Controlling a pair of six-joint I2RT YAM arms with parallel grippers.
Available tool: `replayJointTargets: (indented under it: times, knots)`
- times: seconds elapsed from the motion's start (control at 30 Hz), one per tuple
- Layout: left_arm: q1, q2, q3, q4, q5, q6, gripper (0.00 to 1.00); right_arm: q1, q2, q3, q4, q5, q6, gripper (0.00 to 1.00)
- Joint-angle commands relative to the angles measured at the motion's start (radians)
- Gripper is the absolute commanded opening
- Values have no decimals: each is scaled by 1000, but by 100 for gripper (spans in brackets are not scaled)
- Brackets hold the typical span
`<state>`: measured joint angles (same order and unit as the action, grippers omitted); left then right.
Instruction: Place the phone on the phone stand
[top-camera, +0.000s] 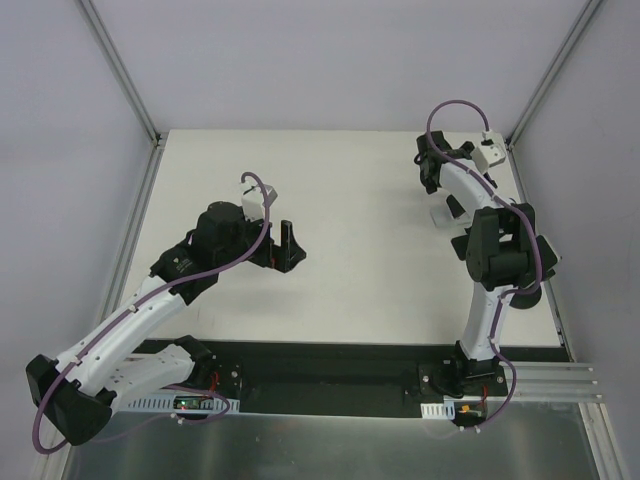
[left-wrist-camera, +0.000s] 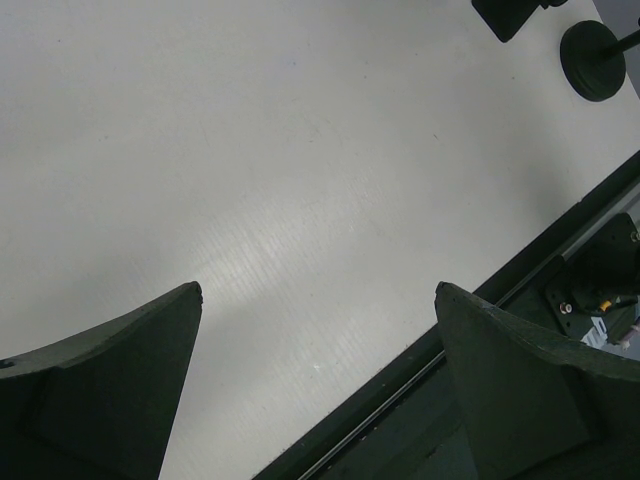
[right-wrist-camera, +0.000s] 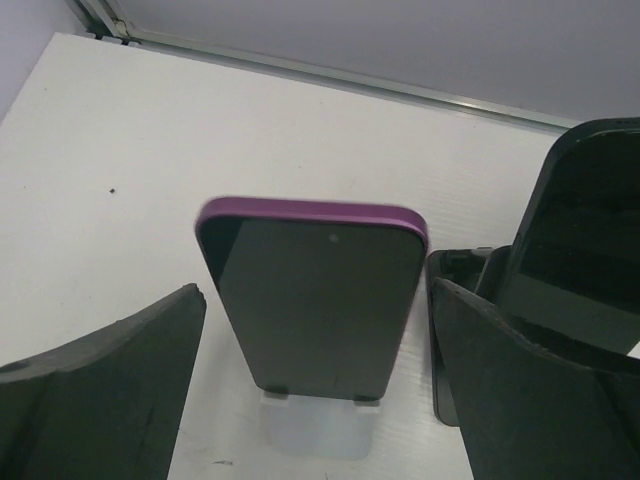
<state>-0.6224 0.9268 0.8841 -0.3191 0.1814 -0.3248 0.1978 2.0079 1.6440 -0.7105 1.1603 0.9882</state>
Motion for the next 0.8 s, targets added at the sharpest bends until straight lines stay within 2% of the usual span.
replayJointTargets:
  times: [0.0,0.1,0.37,0.5,0.53,0.6,0.63,0.77]
  knots:
    - [-3,-9,33,29,26,10,99,-1,-58,14,51,-14,-146,96]
    - [-3,-28,33,29,29,-3,99,-1,-92,19,72,-34,-262,97]
    - [-3,-97,10,23,61,-80,99,2,-250,-12,-72,-65,-299,96]
    - [-3,-147,-4,8,72,-135,99,63,-388,-125,78,-115,-491,96]
    - [-3,-157,-8,5,72,-144,99,86,-414,-144,164,-175,-657,96]
    - [-3,-187,-20,2,72,-172,99,161,-481,-184,227,-305,-835,96]
    - [-3,-193,-25,-8,70,-183,99,193,-500,-191,226,-423,-946,96]
    - [-3,-243,-25,-21,75,-237,99,383,-666,-282,168,-640,-1054,96]
